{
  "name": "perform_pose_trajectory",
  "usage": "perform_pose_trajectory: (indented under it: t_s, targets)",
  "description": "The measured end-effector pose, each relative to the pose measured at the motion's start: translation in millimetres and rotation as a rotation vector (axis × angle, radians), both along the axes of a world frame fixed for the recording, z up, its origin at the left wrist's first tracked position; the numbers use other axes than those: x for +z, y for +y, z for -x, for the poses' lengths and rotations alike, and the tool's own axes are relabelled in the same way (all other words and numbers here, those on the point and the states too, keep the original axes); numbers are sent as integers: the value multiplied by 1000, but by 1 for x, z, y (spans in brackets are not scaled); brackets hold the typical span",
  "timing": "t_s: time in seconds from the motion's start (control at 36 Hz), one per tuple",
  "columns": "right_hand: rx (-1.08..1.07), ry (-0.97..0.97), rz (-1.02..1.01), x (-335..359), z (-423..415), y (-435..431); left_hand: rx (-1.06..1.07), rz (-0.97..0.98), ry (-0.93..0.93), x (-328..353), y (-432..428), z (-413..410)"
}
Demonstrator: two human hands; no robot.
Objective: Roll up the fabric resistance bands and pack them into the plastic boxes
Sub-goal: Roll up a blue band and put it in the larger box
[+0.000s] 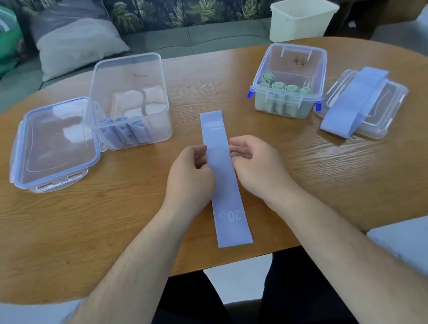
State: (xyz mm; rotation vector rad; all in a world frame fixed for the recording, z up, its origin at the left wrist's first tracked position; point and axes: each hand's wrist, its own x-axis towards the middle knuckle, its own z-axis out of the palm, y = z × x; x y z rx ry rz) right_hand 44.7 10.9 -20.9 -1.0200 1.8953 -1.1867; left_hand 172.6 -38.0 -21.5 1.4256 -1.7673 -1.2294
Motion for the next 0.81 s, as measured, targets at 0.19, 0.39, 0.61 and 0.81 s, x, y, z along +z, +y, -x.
perform_pose_trajectory:
  t_s: [0.19, 0.39, 0.61, 0.81]
  targets:
    - [24, 18, -13, -1, -7, 20, -11, -14, -8, -2, 15, -12]
    - [14, -28, 10, -1, -17, 46, 4, 14, 8, -5, 35, -23]
    - [87, -59, 4, -2, -20, 65, -13, 26, 19, -8, 51, -29]
    - [170, -90, -20, -1, -25, 92, -36, 27, -4, -11, 75, -37]
